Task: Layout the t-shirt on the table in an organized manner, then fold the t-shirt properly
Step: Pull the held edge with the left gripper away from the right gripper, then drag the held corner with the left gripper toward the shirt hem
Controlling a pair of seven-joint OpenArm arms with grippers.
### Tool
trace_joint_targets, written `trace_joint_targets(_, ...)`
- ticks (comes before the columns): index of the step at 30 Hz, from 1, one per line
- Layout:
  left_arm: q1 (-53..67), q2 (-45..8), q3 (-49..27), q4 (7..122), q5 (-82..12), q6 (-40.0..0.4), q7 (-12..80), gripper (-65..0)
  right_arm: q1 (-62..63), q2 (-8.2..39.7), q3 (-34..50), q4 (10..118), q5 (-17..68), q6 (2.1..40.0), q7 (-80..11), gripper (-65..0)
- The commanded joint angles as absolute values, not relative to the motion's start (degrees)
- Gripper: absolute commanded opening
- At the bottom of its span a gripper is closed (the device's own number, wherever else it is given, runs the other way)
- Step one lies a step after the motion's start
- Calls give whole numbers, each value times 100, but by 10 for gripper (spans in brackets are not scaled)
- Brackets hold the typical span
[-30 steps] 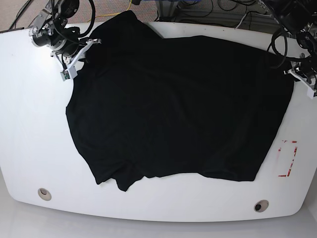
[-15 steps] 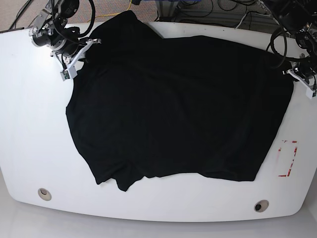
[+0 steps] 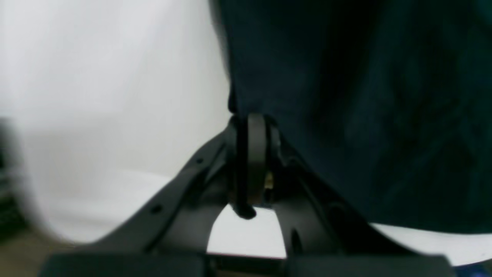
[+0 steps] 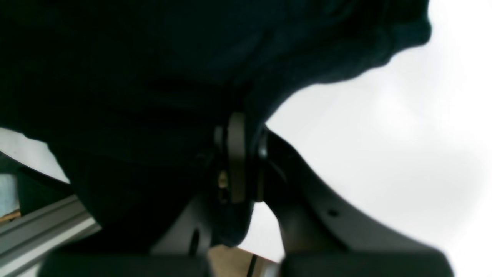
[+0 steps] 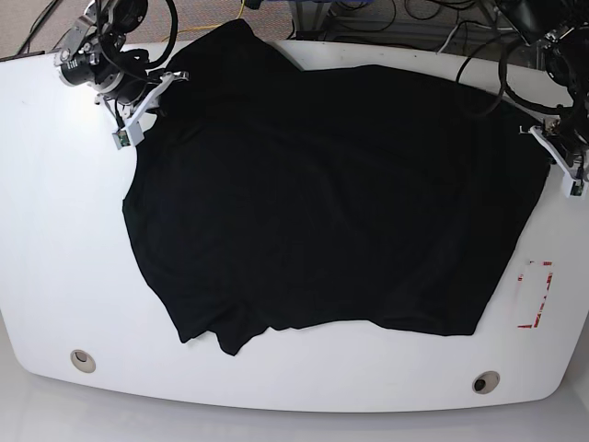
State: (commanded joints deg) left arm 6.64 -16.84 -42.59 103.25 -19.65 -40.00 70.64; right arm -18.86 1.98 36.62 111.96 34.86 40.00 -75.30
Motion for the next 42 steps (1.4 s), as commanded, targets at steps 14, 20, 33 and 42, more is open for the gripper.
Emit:
trace_joint_targets(14,629,-1780,-4251,10765,-1974,-4000,7407,-650,-2088,233,3723,11196,3503,4000,-7538,-625)
trace_joint_targets(20,286,-1763,-4048,10914,-1974,-4000,7732,-650,-2044,251,4251,11020,4268,4000,-7688,-625)
trace_joint_targets(33,-470,-1587,-3345,10791,-1938,-4000,7732,-650,-1684,673,4505,9947,5367,4000,-7723,-625)
trace_joint_targets(42,-963,-1490,-3037,10299,-1938,-4000,7723,-650,-1490,840,4567,9604,5631,4000,-7723,-625)
